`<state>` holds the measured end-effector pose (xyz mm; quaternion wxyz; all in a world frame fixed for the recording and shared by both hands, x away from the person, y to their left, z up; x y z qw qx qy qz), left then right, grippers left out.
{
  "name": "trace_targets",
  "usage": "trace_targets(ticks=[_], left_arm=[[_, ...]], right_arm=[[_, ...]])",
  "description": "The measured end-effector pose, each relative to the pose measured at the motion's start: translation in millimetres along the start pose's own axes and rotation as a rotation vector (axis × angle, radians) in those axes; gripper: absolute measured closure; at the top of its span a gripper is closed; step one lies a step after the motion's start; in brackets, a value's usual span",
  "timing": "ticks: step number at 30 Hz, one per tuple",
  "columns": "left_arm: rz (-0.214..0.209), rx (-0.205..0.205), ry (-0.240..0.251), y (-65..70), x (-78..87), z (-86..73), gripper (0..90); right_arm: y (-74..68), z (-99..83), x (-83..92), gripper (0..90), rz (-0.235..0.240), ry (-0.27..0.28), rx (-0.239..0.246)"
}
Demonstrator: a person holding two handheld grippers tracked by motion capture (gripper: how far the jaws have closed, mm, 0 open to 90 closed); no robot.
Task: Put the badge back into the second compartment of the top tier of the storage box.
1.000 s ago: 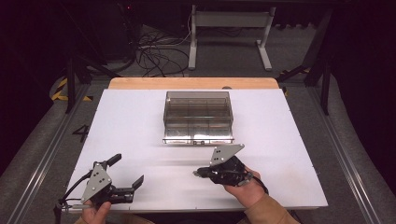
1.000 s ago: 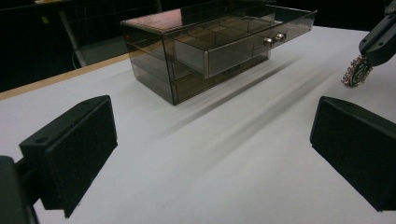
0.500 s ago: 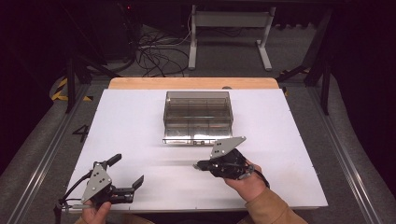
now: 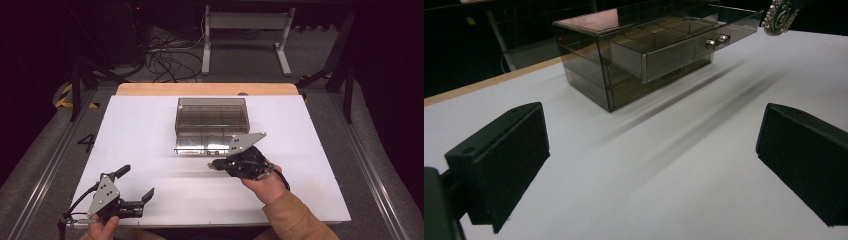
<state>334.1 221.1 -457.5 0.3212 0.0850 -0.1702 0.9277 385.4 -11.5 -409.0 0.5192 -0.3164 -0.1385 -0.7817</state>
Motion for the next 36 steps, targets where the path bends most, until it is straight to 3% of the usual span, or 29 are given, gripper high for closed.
trace_targets(ticks=[20,27,36], left_arm=[[-0.002,0.002,-0.001,-0.2,0.0,-0.3,1.4],[-0.003,0.001,-0.004,-0.1,-0.2,-0.6,1.5],[-0.005,0.003,-0.001,-0.1,0.1,-0.5,1.5]], right_arm=[[25.0,21.3,0.1,87.6,-0.039,0.007,-0.021],[35.9,28.5,-2.4,87.7,-0.072,0.013,-0.061],[45.8,31.6,-10.9,87.6,-0.084,0.01,-0.079]])
Point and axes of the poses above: each handheld gripper's, and its own axes: x roughly backward along the jaws, z roughly out of its top, y roughly to its right, the point moved 10 cm from there along -x, roughly forward along the jaws, and after that the axes turned 10 degrees about -x, right-handed, at the moved point
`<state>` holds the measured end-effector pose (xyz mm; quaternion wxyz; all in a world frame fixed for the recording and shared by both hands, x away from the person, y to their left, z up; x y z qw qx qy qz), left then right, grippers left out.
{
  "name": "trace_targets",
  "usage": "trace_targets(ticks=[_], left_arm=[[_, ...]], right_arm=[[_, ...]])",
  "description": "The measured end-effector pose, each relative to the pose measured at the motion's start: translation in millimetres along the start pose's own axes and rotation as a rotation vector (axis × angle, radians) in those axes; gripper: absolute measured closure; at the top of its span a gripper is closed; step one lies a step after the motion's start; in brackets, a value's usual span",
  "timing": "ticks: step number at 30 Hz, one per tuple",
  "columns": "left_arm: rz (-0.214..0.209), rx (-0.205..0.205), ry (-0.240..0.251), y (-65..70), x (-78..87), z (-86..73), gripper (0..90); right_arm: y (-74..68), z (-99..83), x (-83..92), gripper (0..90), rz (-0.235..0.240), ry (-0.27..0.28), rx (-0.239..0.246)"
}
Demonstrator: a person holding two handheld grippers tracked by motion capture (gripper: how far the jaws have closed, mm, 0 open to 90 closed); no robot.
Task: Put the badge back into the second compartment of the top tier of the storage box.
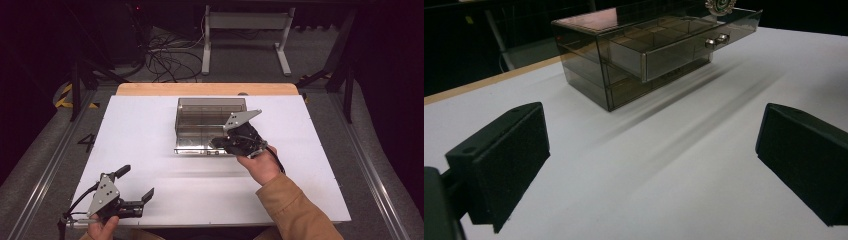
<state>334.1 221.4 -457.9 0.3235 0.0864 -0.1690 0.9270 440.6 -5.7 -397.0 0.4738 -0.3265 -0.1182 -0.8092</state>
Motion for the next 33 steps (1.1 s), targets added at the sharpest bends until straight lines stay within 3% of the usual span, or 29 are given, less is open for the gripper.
trace_targets(ticks=[9,20,33], left_arm=[[0.002,0.0,0.0,0.0,-0.2,0.0,1.6],[0.0,0.002,0.001,-0.1,0.2,0.0,1.5],[0.002,-0.002,0.002,-0.1,0.3,0.3,1.5]], right_arm=[[7.5,2.0,-5.0,87.6,-0.007,0.01,-0.022],[15.6,4.5,-16.9,87.6,0.016,0.03,-0.086],[17.0,1.7,-33.4,87.6,0.035,0.005,-0.107]])
Point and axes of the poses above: each handheld gripper's, and its own axes: x roughly backward along the jaws, z roughly out of its top, y roughly to its right, the point moved 10 cm from there along -x, roughly forward along the jaws, and after that the axes turned 10 degrees about -x, right-handed, at the moved point
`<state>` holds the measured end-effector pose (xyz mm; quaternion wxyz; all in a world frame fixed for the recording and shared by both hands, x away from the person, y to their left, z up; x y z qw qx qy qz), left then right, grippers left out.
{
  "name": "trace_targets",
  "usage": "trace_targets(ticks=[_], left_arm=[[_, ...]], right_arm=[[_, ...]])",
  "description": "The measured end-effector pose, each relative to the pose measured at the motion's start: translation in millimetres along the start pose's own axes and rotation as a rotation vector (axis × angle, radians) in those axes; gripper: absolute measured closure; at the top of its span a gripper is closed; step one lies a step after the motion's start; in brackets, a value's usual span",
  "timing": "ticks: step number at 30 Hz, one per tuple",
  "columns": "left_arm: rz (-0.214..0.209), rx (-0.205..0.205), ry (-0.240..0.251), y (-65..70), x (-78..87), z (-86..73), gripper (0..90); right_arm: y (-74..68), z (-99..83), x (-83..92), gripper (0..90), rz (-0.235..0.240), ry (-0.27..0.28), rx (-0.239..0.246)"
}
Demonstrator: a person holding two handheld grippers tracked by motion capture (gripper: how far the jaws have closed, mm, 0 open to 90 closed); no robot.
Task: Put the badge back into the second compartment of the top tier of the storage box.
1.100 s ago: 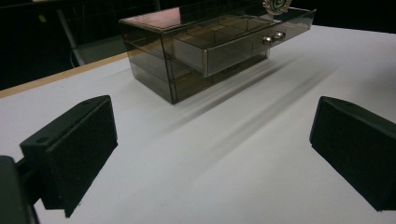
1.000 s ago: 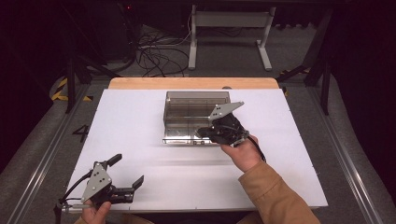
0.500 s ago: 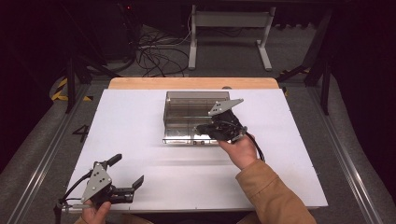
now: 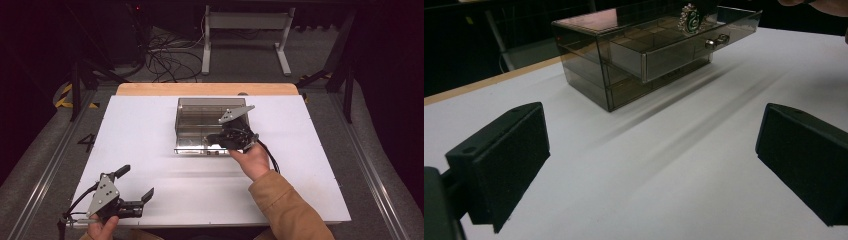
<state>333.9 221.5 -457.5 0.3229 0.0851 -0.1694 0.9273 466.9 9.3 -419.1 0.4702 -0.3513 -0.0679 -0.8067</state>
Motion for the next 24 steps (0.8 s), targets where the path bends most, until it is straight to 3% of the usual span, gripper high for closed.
trace_targets(ticks=[24], left_arm=[[-0.005,-0.001,-0.003,0.6,0.0,-0.2,1.5]], right_arm=[[4.1,-8.5,-11.9,87.5,0.009,-0.06,-0.025]])
Point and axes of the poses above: each handheld gripper's, and its own axes: x roughly backward along the jaws, z roughly out of its top, y roughly to its right, the point moved 10 cm from there along -x, roughly forward along the jaws, and after that the axes turned 10 degrees about -x, right-handed, at the moved point
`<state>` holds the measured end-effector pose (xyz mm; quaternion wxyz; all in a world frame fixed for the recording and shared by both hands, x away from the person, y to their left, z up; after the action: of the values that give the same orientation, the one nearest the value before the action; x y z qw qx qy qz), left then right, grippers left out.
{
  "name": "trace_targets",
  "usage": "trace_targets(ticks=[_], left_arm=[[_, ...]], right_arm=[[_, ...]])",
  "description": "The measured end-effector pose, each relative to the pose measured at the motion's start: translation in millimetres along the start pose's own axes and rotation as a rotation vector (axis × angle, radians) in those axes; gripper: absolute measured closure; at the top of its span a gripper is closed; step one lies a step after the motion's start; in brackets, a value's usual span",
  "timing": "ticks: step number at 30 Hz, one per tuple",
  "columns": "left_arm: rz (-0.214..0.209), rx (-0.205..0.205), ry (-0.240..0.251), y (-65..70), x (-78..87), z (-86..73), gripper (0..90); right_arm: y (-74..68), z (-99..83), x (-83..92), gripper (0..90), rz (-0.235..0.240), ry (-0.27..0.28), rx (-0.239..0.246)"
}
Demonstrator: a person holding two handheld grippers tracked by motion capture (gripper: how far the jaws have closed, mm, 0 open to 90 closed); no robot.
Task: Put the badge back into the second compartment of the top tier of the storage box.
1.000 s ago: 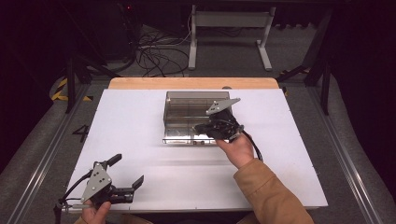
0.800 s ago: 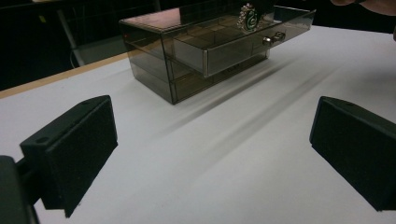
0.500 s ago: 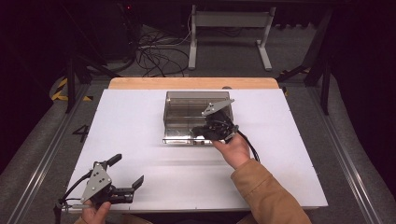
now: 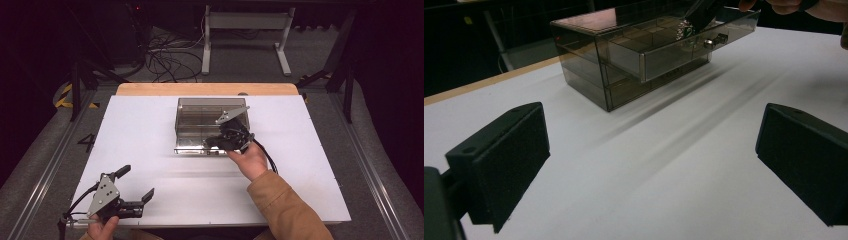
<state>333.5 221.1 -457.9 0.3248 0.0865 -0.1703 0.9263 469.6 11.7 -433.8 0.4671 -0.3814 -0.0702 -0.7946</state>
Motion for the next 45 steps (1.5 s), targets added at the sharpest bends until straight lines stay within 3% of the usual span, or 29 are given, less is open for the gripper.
trace_targets(ticks=[14,25,39,45], left_arm=[[0.0,0.0,-0.001,0.0,-0.3,0.0,1.6],[-0.008,0.001,-0.002,1.1,-0.5,-0.1,1.8],[-0.004,0.001,0.0,0.2,-0.3,-0.1,1.9],[-0.003,0.002,0.0,0.1,-0.3,0.0,1.8]], right_arm=[[1.9,0.0,-0.5,86.7,0.0,-0.003,-0.005],[6.4,0.8,-0.2,78.4,-0.04,0.004,0.004],[10.4,5.0,3.7,63.1,-0.07,0.041,0.017],[6.9,7.9,10.6,47.0,-0.05,0.069,0.031]])
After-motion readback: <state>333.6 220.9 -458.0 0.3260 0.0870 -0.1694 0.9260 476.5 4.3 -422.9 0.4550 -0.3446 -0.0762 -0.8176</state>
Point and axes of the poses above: each handheld gripper's, and its own axes: x roughly backward along the jaws, z roughly out of its top, y roughly to its right, the point moved 10 cm from there along -x, roughly forward along the jaws, and after that the axes turned 10 degrees about -x, right-handed, at the moved point
